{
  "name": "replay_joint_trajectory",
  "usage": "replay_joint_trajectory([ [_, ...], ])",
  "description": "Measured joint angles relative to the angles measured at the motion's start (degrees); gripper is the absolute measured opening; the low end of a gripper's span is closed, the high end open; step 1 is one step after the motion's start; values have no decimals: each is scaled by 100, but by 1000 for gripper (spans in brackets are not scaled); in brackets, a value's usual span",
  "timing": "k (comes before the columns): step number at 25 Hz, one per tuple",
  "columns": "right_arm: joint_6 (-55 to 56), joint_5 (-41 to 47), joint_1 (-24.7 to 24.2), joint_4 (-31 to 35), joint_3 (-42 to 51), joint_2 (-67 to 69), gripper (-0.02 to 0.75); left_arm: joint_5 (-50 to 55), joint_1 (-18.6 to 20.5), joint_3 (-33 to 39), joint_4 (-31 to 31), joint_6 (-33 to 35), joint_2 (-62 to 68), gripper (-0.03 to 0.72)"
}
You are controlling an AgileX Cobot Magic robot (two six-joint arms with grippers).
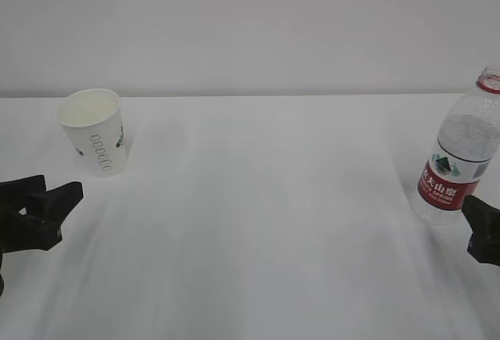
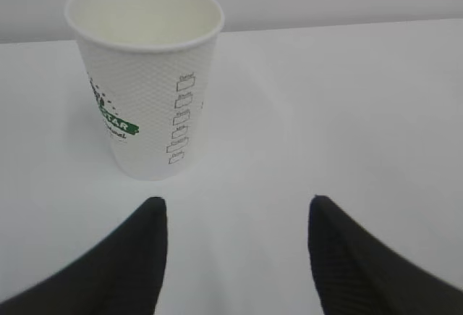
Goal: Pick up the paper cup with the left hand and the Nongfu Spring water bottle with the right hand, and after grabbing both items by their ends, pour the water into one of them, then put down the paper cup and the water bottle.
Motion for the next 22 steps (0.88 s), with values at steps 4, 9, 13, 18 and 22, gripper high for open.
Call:
replay_joint_trajectory([
  [4, 0, -21, 0, 0, -19, 0, 535, -5, 0, 0, 0, 21, 234, 451],
  [9, 0, -26, 0, 0, -68, 0, 535, -15, 0, 0, 0, 21, 366, 451],
  [13, 0, -26, 0, 0, -148, 0, 535, -15, 0, 0, 0, 24, 366, 451],
  [18, 0, -36, 0, 0, -350, 10, 550, -19, 0, 0, 10, 35, 366, 451],
  [22, 0, -40, 0, 0, -455, 18, 608, -19, 0, 0, 10, 35, 366, 451],
])
